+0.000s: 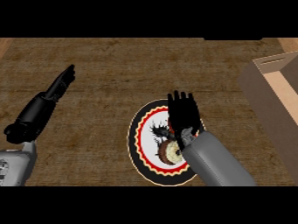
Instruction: Pick the bell pepper from the plate and place it in the cardboard box
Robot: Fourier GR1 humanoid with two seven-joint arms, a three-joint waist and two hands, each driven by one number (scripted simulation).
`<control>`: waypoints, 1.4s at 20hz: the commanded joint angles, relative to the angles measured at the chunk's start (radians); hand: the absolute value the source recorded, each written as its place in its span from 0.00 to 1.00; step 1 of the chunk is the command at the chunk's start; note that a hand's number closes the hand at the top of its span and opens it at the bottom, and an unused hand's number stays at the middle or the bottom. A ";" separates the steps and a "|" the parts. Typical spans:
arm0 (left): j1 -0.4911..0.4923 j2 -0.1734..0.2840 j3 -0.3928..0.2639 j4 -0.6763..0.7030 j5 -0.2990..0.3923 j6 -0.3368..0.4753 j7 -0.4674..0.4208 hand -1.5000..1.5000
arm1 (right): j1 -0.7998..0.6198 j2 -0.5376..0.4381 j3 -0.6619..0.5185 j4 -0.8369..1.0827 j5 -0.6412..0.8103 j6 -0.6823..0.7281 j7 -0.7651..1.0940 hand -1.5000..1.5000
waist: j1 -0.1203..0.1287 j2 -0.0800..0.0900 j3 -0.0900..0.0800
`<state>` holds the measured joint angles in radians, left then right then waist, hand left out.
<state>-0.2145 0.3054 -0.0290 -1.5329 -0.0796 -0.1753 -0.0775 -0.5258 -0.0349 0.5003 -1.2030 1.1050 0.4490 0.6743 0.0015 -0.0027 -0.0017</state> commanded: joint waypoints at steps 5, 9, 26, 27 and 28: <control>-0.015 -0.027 0.026 0.056 -0.030 -0.025 -0.042 0.50 | -0.017 -0.004 -0.056 0.154 0.047 -0.085 -0.159 1.00 | 0.002 0.004 0.002; -0.086 -0.024 0.027 0.025 -0.023 -0.026 0.060 0.50 | 0.023 0.001 0.038 0.141 0.096 -0.182 -0.245 1.00 | 0.000 0.005 0.002; -0.012 -0.077 0.001 -0.044 -0.062 -0.019 0.038 0.50 | -0.282 -0.022 -0.387 0.457 0.011 -0.555 -0.341 1.00 | 0.025 0.009 0.003; -0.046 -0.037 0.051 0.032 -0.028 -0.061 0.002 0.50 | -0.291 -0.028 -0.385 0.411 0.015 -0.541 -0.323 1.00 | 0.012 0.007 0.002; -0.031 -0.045 0.028 -0.042 -0.031 -0.060 0.051 0.50 | -0.345 -0.070 -0.412 0.463 0.012 -0.564 -0.369 1.00 | 0.025 0.008 0.003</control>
<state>-0.2460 0.2595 0.0052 -1.5299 -0.1151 -0.2234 -0.0672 -0.7719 -0.0678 0.1473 -0.8101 1.1165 -0.0417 0.3380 0.0193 0.0068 0.0007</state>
